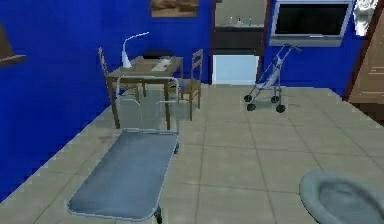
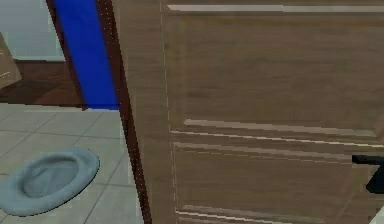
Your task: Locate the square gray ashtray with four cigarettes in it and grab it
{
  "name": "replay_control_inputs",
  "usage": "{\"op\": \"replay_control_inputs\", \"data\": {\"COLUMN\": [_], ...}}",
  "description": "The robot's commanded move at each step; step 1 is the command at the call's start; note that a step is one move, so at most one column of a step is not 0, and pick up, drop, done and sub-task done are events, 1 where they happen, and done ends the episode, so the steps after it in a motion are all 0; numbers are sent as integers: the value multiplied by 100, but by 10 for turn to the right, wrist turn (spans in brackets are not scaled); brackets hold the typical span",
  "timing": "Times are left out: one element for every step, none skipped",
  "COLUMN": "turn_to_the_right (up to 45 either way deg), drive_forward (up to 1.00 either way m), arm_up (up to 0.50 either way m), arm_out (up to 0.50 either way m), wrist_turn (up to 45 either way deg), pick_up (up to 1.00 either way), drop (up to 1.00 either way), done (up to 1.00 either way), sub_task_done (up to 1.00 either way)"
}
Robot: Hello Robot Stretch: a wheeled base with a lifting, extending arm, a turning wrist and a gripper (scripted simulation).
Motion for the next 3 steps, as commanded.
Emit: {"op": "replay_control_inputs", "data": {"turn_to_the_right": [60,0,120], "drive_forward": [0,35,0], "arm_up": [0,0,0], "arm_out": [0,0,0], "wrist_turn": [0,0,0], "pick_up": [0,0,0], "drop": [0,0,0], "done": [0,0,0], "sub_task_done": [0,0,0]}}
